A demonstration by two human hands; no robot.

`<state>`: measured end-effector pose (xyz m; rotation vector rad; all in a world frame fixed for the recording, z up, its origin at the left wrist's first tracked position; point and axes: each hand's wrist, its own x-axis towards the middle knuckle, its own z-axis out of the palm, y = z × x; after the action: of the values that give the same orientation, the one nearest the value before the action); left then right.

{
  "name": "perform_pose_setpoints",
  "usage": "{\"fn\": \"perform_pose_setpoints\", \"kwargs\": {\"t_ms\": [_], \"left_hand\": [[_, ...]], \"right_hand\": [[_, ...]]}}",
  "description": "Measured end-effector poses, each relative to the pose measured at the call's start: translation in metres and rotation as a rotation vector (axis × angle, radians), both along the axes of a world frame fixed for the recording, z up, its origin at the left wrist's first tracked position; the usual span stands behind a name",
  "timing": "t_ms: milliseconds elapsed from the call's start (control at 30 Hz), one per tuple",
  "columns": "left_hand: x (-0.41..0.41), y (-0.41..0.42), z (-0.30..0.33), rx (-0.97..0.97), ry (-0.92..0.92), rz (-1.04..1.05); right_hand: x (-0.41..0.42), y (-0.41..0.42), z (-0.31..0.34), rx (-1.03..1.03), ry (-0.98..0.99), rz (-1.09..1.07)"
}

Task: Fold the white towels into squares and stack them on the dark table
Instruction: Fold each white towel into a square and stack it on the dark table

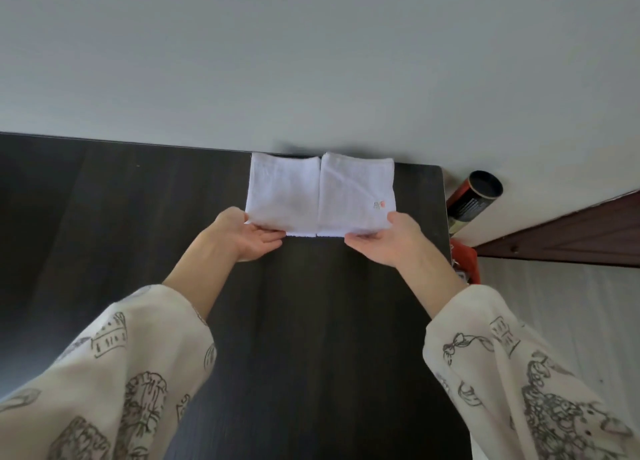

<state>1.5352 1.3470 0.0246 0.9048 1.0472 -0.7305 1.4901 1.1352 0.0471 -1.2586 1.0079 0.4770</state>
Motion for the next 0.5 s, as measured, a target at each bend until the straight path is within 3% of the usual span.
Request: {"fn": "perform_pose_setpoints", "kwargs": {"t_ms": [67,133,267,400,500], "left_hand": [[0.019,-0.003,-0.001,-0.019,-0.02,0.014],[0.037,-0.005,-0.004,-0.043,-0.028,0.034],[0.05,-0.006,-0.005,-0.101,-0.03,0.043],[0.026,0.013,-0.005,-0.087,-0.014,-0.03],[0.011,0.031,-0.013,0.082,-0.009,-0.136]], "right_hand": [[0.019,-0.004,-0.004,-0.012,-0.036,0.071],[0.036,-0.008,-0.011,-0.163,-0.017,0.216],[0.048,-0.016,-0.022,-0.305,-0.087,0.2],[0.031,-0.03,-0.019,0.328,0.094,-0.232],[0.018,-0.045,-0.027,0.203,0.121,-0.308]]}}
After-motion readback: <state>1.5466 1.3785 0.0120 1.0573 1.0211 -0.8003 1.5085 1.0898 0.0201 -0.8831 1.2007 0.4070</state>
